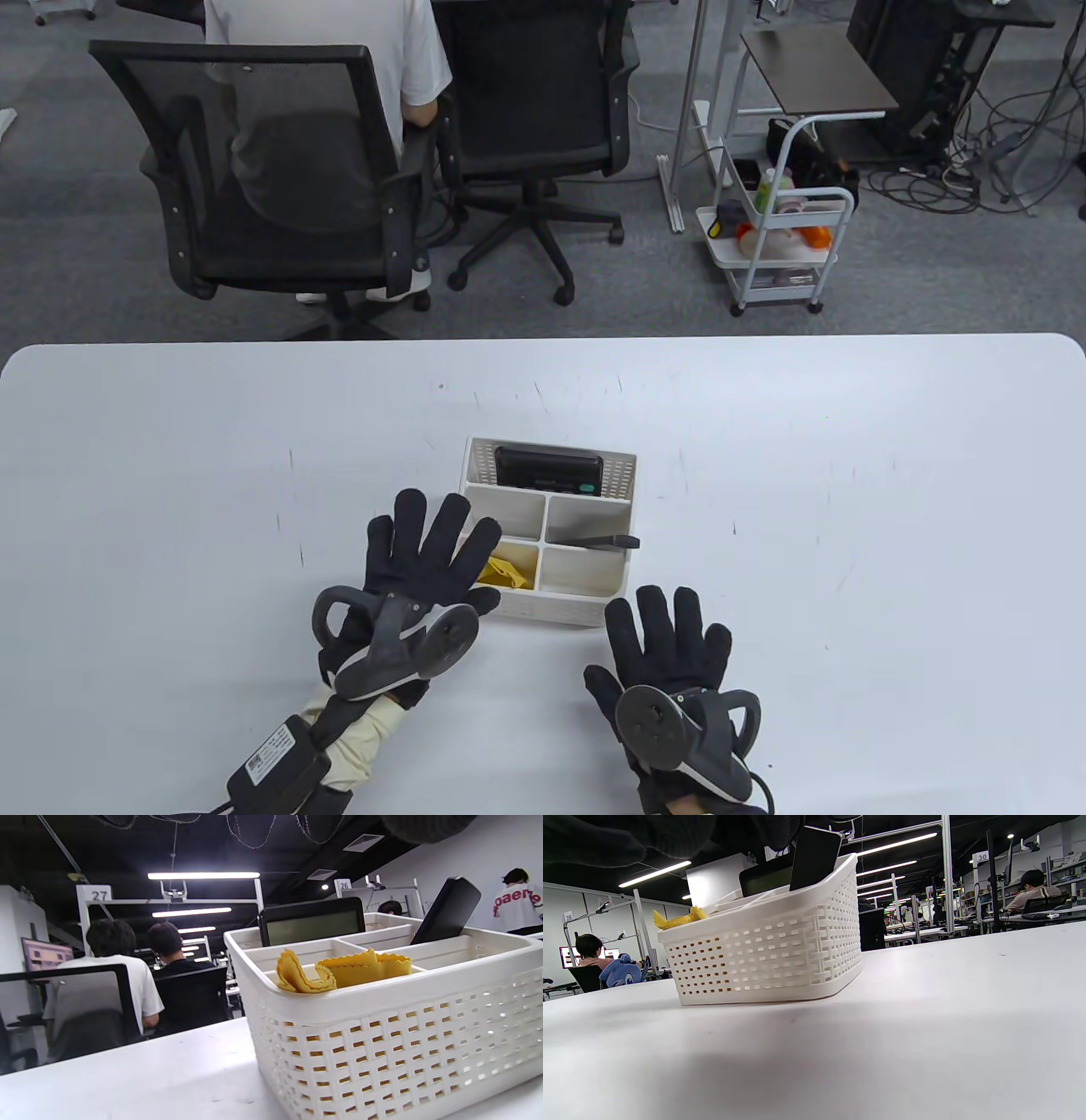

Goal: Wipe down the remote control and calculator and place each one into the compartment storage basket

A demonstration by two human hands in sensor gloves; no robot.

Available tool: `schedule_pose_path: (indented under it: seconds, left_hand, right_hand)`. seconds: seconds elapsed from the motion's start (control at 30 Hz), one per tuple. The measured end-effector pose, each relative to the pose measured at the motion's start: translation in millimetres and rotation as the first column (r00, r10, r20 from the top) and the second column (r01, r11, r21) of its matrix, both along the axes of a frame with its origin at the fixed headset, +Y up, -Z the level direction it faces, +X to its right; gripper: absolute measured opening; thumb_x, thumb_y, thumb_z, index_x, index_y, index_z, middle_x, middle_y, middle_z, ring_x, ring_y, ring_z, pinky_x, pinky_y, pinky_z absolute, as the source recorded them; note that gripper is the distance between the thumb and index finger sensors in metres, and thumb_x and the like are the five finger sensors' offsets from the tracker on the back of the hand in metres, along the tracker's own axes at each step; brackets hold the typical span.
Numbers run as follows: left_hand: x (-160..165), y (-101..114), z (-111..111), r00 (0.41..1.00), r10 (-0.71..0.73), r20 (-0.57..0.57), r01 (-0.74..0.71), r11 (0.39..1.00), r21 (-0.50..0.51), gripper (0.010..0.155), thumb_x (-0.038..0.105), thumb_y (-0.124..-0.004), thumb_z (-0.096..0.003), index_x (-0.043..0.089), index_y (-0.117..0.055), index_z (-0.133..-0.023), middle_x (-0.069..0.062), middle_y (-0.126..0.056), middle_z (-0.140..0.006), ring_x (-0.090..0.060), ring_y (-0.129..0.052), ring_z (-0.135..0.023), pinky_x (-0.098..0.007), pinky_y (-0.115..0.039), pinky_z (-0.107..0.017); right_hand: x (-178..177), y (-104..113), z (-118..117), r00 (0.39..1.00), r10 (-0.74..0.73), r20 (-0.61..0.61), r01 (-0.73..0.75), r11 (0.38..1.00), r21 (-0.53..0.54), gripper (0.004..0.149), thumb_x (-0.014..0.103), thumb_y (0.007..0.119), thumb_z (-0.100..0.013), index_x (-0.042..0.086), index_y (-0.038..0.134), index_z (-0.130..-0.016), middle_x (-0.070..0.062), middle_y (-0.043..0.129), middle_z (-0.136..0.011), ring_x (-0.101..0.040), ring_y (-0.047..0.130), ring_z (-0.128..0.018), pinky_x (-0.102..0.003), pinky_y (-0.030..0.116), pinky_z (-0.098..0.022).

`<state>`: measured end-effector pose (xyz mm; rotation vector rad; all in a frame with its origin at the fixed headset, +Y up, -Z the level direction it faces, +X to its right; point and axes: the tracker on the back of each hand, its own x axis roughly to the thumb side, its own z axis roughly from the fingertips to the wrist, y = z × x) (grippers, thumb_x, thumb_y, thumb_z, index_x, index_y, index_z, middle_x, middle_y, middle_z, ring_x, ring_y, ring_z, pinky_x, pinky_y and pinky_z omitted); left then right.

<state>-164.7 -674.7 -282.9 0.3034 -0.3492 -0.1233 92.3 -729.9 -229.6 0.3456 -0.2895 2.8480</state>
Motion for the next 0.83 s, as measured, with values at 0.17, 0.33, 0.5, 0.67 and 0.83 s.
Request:
schedule_pose_path:
  seconds: [0.17,0.33,0.5,0.67,0.83]
  left_hand:
    - [-16.5,-6.2,26.0,0.998,0.040,-0.040,-0.042,0.998,-0.045,0.074,0.065,-0.061,-0.0508,0.042,-0.029,-0.113,-0.003,-0.030,-0.126,-0.052,-0.027,-0.112,-0.071,-0.043,-0.075]
    - [-29.5,-20.3,38.6,0.995,0.071,-0.077,-0.075,0.995,-0.061,0.074,0.066,-0.060,-0.0509,0.042,-0.028,-0.113,-0.004,-0.029,-0.126,-0.053,-0.027,-0.112,-0.072,-0.042,-0.074]
    - [-37.4,-41.0,41.0,0.985,0.138,-0.105,-0.147,0.985,-0.085,0.073,0.065,-0.060,-0.0508,0.041,-0.030,-0.113,-0.004,-0.030,-0.125,-0.053,-0.028,-0.112,-0.072,-0.042,-0.074]
    - [-39.1,-50.6,38.8,0.987,0.113,-0.111,-0.124,0.987,-0.099,0.073,0.064,-0.060,-0.0509,0.042,-0.029,-0.113,-0.004,-0.028,-0.125,-0.052,-0.026,-0.112,-0.073,-0.040,-0.074]
    - [-38.6,-52.8,37.9,0.986,0.128,-0.104,-0.138,0.985,-0.101,0.072,0.064,-0.060,-0.0511,0.041,-0.030,-0.113,-0.004,-0.028,-0.125,-0.051,-0.026,-0.112,-0.073,-0.040,-0.074]
  right_hand:
    - [1.4,0.0,-3.6,1.000,-0.008,-0.004,0.008,1.000,0.015,0.072,0.049,0.065,-0.057,0.013,0.044,-0.116,-0.026,0.026,-0.119,-0.057,0.013,-0.102,-0.081,0.021,-0.059]
    - [3.3,-1.3,-6.7,1.000,-0.015,0.002,0.015,1.000,0.015,0.072,0.049,0.065,-0.057,0.014,0.044,-0.116,-0.026,0.026,-0.119,-0.057,0.014,-0.102,-0.081,0.022,-0.059]
    - [0.6,0.9,-5.7,0.999,-0.032,-0.019,0.033,0.999,0.021,0.072,0.049,0.065,-0.057,0.013,0.043,-0.116,-0.026,0.026,-0.119,-0.058,0.014,-0.102,-0.081,0.022,-0.059]
    - [-0.9,0.8,-5.4,0.999,-0.025,-0.028,0.025,0.999,0.026,0.073,0.049,0.065,-0.058,0.012,0.043,-0.116,-0.026,0.027,-0.119,-0.057,0.014,-0.102,-0.081,0.022,-0.059]
    - [-0.8,0.9,-5.0,1.000,-0.013,-0.020,0.013,1.000,0.013,0.073,0.049,0.065,-0.058,0.012,0.042,-0.116,-0.026,0.027,-0.119,-0.057,0.014,-0.102,-0.081,0.022,-0.059]
